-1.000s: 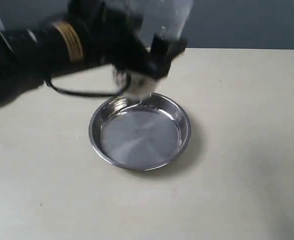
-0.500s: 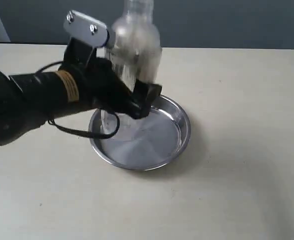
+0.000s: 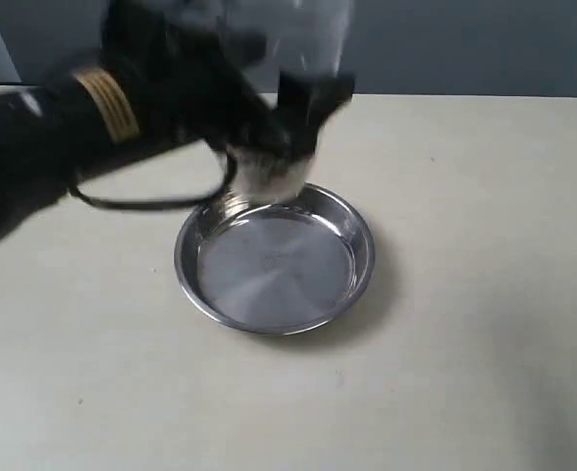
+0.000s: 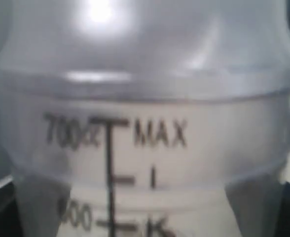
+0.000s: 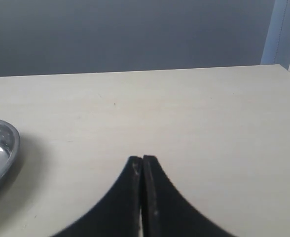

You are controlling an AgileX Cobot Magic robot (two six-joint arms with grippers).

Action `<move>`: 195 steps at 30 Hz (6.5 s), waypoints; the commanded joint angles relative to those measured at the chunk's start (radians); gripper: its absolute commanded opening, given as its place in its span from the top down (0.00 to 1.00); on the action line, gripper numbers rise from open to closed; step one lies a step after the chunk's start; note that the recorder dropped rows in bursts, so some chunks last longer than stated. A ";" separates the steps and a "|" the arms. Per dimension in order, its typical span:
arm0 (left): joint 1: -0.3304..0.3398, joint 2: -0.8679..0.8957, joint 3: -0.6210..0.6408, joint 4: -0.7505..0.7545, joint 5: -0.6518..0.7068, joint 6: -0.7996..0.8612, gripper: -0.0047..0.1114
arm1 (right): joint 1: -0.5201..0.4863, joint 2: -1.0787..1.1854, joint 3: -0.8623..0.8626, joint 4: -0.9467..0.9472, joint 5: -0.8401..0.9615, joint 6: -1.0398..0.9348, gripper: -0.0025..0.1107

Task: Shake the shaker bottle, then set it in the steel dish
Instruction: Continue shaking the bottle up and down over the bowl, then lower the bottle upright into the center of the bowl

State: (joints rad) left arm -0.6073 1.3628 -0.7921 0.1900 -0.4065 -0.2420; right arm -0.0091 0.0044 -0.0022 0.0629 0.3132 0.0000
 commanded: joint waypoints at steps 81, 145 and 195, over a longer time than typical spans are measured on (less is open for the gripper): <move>0.016 0.136 -0.018 -0.029 -0.045 0.010 0.96 | 0.000 -0.004 0.002 -0.002 -0.008 0.000 0.98; 0.016 0.657 0.160 -0.308 -0.799 0.171 0.96 | 0.000 -0.004 0.002 -0.002 -0.008 0.000 0.98; 0.016 0.738 0.125 -0.213 -0.815 0.133 0.10 | 0.000 -0.004 0.002 -0.002 -0.008 0.000 0.98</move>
State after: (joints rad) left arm -0.5886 2.1074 -0.6701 -0.0357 -1.2208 -0.1075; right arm -0.0091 0.0044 -0.0022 0.0629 0.3132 0.0000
